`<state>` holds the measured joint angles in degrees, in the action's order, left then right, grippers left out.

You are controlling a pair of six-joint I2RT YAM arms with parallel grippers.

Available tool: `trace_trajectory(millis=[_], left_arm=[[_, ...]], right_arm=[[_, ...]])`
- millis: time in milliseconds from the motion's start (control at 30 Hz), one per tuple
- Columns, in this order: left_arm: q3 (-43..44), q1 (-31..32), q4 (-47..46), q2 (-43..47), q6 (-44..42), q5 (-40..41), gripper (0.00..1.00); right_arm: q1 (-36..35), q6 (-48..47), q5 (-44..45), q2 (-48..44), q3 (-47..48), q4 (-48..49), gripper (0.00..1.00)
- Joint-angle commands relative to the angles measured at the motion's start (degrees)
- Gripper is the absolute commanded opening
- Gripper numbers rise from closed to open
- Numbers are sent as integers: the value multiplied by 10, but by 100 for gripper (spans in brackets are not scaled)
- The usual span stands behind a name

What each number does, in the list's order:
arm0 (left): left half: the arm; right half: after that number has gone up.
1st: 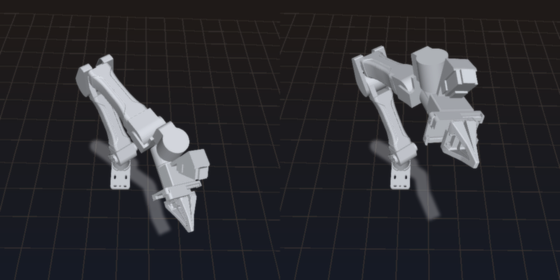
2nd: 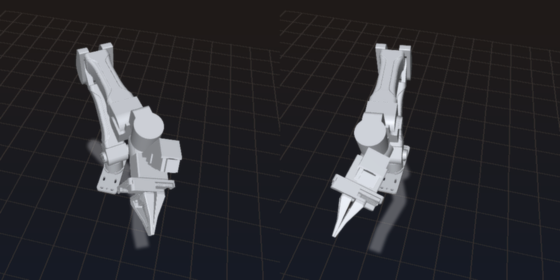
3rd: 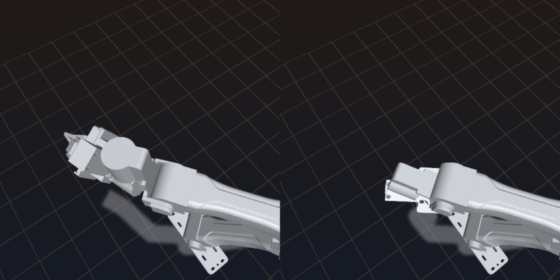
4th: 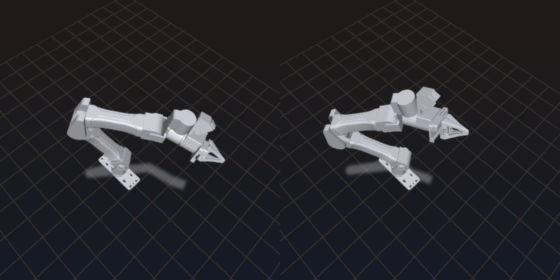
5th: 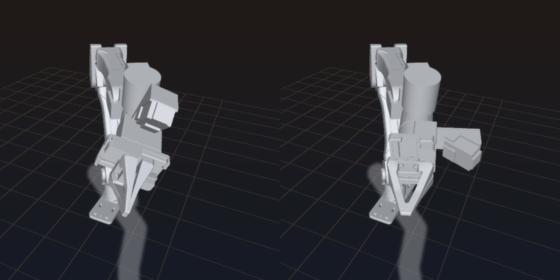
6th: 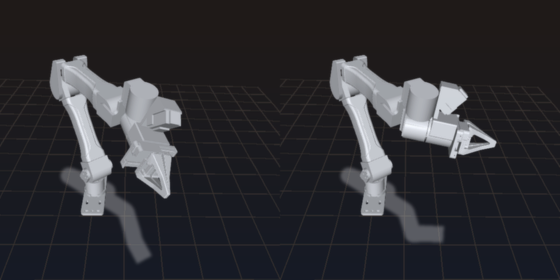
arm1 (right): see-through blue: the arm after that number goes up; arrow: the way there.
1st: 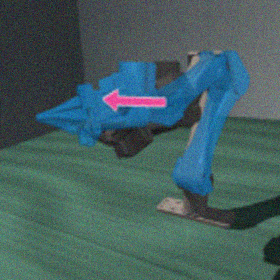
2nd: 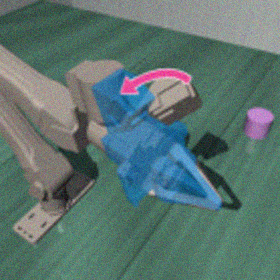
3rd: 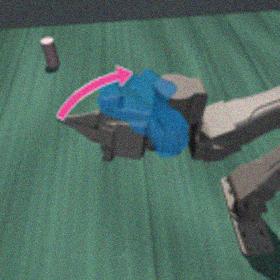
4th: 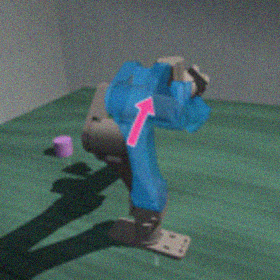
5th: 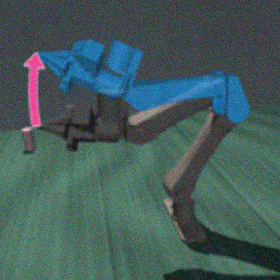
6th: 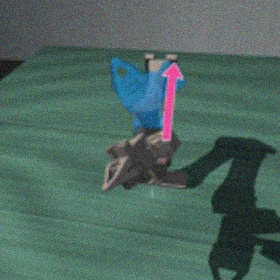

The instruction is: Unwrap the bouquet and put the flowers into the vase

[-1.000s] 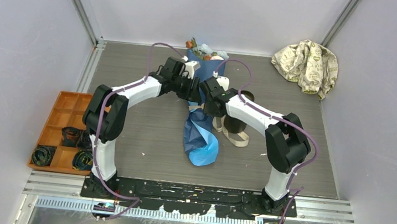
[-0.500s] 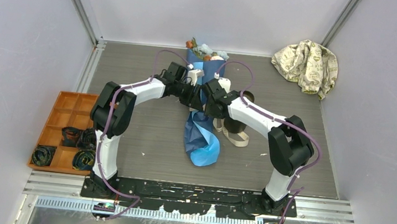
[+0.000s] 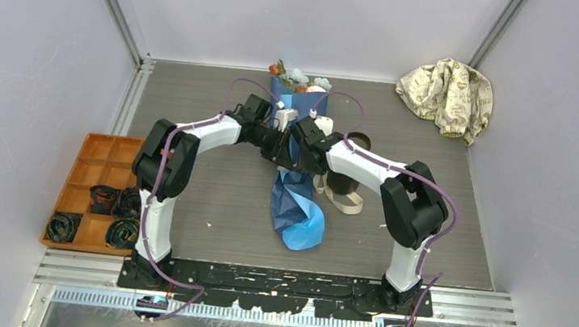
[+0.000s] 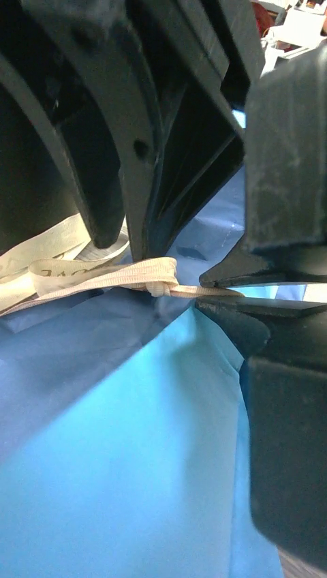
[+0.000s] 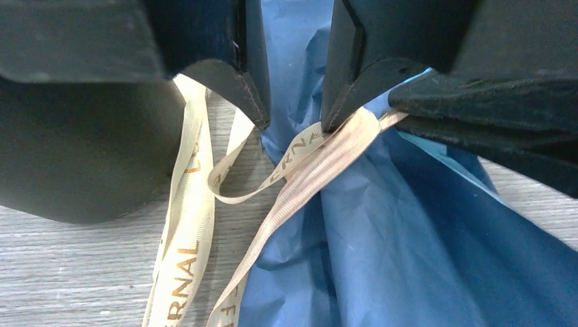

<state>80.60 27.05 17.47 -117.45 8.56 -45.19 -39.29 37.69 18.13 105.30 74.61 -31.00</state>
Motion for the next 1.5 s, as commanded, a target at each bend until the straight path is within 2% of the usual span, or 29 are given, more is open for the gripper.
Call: trace_trajectory(millis=[0,267,433,667,967,1300,1467], left_arm=[[16,3,-7,-1,0,-41,9],[1,3,-50,49,33,-78,6],[11,2,-46,92,37,-78,5],[34,-1,-19,108,30,-44,5],[35,-11,-47,91,60,-34,5],[23,-13,-70,94,77,-25,4],[25,-17,-65,132,88,-18,5]], right_arm=[[2,7,15,17,30,16,39],[12,8,33,42,53,9,39],[23,11,42,36,55,-1,38],[23,9,45,-43,35,0,38],[23,8,0,-115,21,24,40],[22,25,-79,-35,17,62,39],[23,24,-64,11,29,51,38]])
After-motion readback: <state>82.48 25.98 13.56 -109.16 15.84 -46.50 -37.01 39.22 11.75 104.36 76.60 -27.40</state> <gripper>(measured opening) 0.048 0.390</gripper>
